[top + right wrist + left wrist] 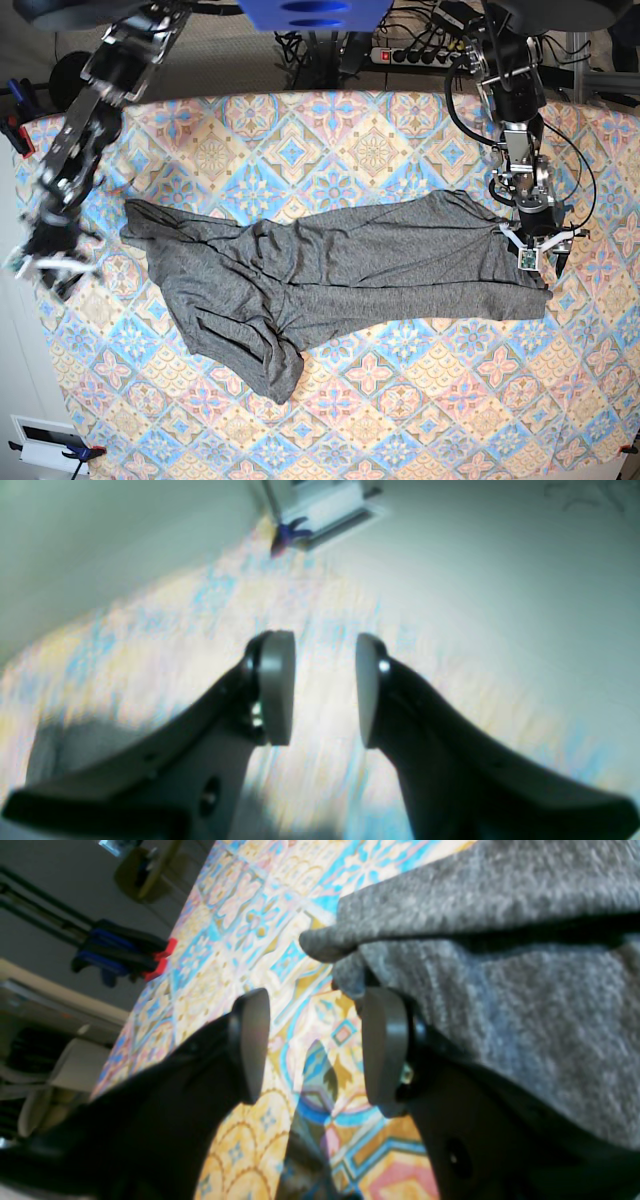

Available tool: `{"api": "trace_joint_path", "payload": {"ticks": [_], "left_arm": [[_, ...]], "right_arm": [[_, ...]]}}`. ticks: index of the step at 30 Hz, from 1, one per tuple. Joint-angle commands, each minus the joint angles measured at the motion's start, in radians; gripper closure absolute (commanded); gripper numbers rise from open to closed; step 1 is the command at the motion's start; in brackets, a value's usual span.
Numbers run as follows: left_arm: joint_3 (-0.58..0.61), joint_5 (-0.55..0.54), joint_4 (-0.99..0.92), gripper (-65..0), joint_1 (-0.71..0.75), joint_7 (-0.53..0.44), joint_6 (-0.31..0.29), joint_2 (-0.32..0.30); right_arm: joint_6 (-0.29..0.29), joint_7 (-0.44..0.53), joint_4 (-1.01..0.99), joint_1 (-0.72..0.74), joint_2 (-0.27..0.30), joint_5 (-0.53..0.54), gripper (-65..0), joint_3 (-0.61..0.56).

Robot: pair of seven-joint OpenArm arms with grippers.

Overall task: Layout the t-shirt on the table in an organized manner, then fold the t-shirt properly
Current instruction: 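Drag the shirt edge with the right gripper away from the left gripper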

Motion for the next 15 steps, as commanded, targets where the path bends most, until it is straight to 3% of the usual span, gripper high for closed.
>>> {"api": "trace_joint_path", "payload": {"ticks": [1, 6, 15], "left_arm": [[0.0, 0.014, 0.007, -29.7, -0.007, 0.005, -0.001, -0.009], [0.0, 0.014, 0.007, -29.7, -0.007, 0.005, -0.001, -0.009], [0.0, 0.014, 0.007, -29.7, -0.007, 0.005, -0.001, -0.016]], "right_arm": [[0.009, 0.013, 0.038, -0.016, -0.004, 0.007, -20.0, -0.004], [0.009, 0.011, 0.058, -0.134, -0.065, 0.008, -20.0, -0.06], [0.009, 0.013, -0.035, -0.152, -0.084, 0.008, -20.8, -0.123]]}}
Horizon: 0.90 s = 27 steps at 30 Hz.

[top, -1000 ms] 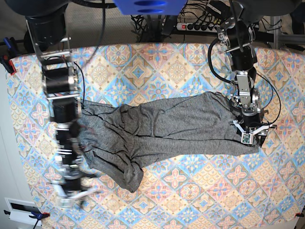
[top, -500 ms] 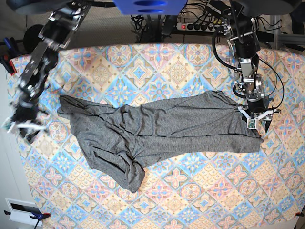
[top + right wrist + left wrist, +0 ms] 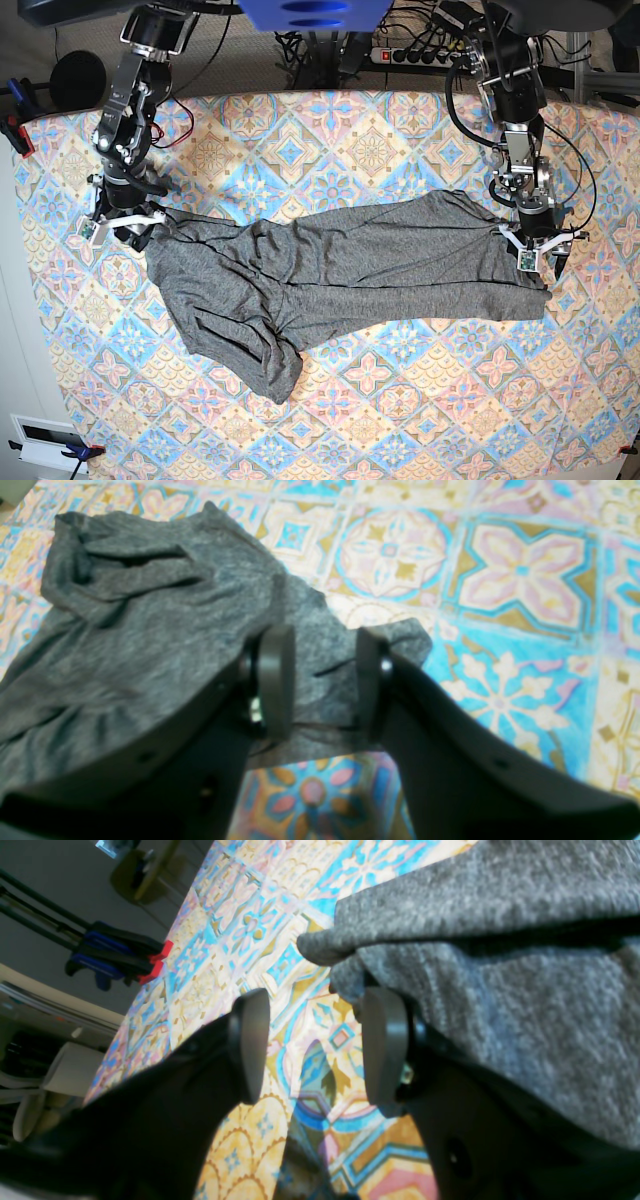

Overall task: Layout the t-shirt on the table in an organized manner, then fold the t-shirt properly
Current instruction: 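Drag the shirt edge with the right gripper away from the left gripper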

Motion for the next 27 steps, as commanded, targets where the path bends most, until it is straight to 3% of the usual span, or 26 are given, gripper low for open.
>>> {"api": "trace_joint_path", "payload": {"ticks": [1, 9, 20, 24, 27], "left_arm": [[0.0, 0.013, 0.006, -29.7, -0.007, 0.015, 0.001, -0.012], [0.0, 0.013, 0.006, -29.7, -0.007, 0.012, 0.001, -0.013], [0.0, 0.013, 0.006, -29.7, -0.008, 0.012, 0.001, -0.013], [0.0, 0.013, 0.006, -29.7, -0.01, 0.012, 0.001, -0.024], [0.0, 0.013, 0.006, -29.7, -0.01, 0.012, 0.001, -0.026]], "right_arm": [[0.002, 0.013, -0.021, 0.003, 0.009, -0.002, -21.7, 0.005], [0.003, 0.02, -0.202, 0.003, 0.01, -0.004, -26.0, 0.008], [0.003, 0.042, -0.113, -0.003, 0.015, -0.004, -26.3, 0.014], [0.006, 0.028, -0.058, -0.003, 0.017, -0.001, -26.4, 0.093], [0.006, -0.04, -0.079, 0.003, 0.017, 0.093, -28.2, 0.156]]}}
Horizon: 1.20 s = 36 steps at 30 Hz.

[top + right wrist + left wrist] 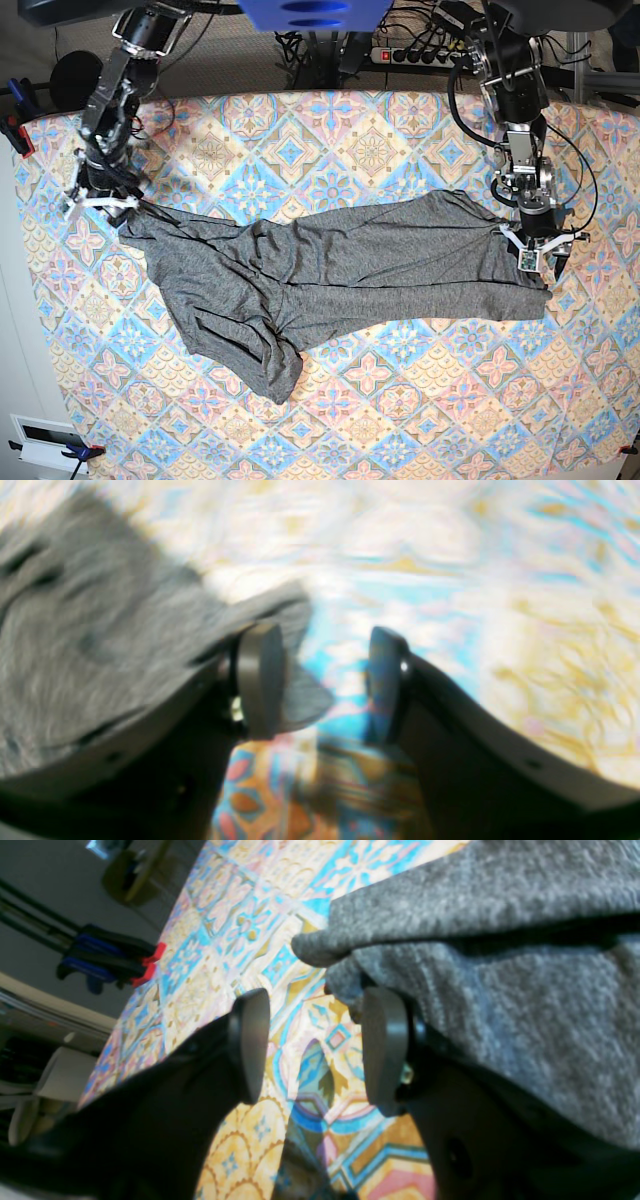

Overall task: Layout the t-shirt on the table in an organized manner, then fold the t-shirt properly
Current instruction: 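Drag the shirt edge with the right gripper away from the left gripper, then release the shirt with the right gripper and raise it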

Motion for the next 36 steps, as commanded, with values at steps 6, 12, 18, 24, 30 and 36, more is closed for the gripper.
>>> {"api": "trace_joint_path", "payload": {"ticks": [6, 12, 18, 24, 30, 36], "left_arm": [[-0.001, 0.014, 0.006, -29.7, -0.011, 0.013, 0.012, -0.015], [-0.001, 0.014, 0.006, -29.7, -0.011, 0.013, 0.012, -0.016], [-0.001, 0.014, 0.006, -29.7, -0.008, 0.013, 0.012, -0.016], [-0.001, 0.014, 0.006, -29.7, -0.007, 0.013, 0.012, -0.016], [-0.001, 0.014, 0.006, -29.7, -0.007, 0.013, 0.012, -0.016], [-0.001, 0.014, 0.006, -29.7, -0.007, 0.013, 0.012, -0.015]], "right_arm": [[0.01, -0.066, -0.076, 0.004, 0.034, 0.334, -29.9, 0.015], [0.011, -0.126, -0.138, 0.004, 0.057, 0.581, -29.8, 0.013], [0.011, -0.156, -0.136, 0.004, 0.057, 0.598, -12.2, 0.013], [0.01, -0.159, -0.029, -0.003, 0.057, 0.595, -0.8, 0.052], [-0.018, -0.161, 0.203, -0.016, 0.057, 0.594, 0.0, 0.079], [-0.099, -0.164, 0.409, -0.019, 0.057, 0.525, 0.0, 0.02]]}}
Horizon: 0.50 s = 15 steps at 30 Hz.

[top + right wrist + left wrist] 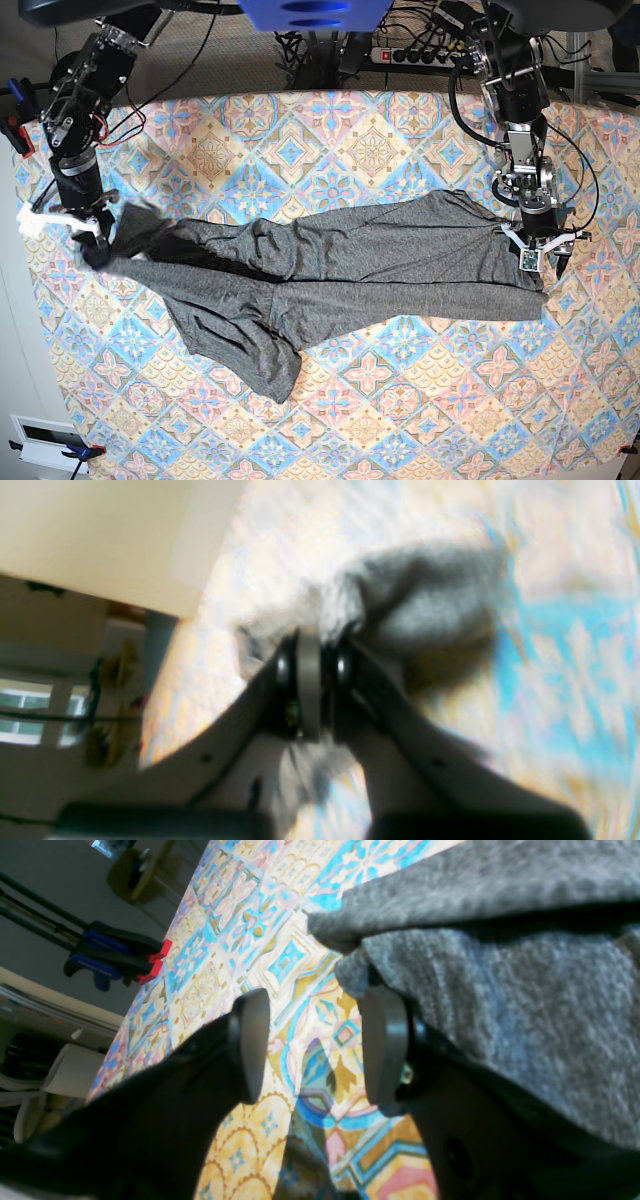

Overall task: Layout the t-shirt on the table in an organized manner, then fold the t-shirt properly
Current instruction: 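Release the shirt with the right gripper and raise it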

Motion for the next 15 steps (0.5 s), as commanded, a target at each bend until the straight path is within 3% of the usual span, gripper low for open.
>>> {"api": "trace_joint_path", "payload": {"ticks": [1, 4, 7, 11, 15], "left_arm": [[-0.001, 0.014, 0.008, -29.7, -0.007, 0.01, 0.009, -0.012], [-0.001, 0.014, 0.008, -29.7, -0.007, 0.01, 0.009, -0.012], [-0.001, 0.014, 0.008, -29.7, -0.007, 0.01, 0.009, -0.012], [-0.001, 0.014, 0.008, -29.7, -0.007, 0.01, 0.009, -0.013], [-0.001, 0.014, 0.008, -29.7, -0.007, 0.012, 0.01, -0.013]], "right_arm": [[0.009, -0.003, 0.015, 0.01, 0.004, -0.007, 0.0, -0.039], [0.009, -0.001, 0.015, 0.02, 0.001, -0.087, 0.0, -0.165], [0.009, 0.008, 0.014, 0.084, -0.011, -0.254, 0.0, -0.397], [0.009, 0.008, -0.043, 0.267, -0.111, -0.583, 0.0, -0.707], [0.009, 0.025, -0.269, 0.458, -0.201, -0.828, 0.0, -0.963]]}}
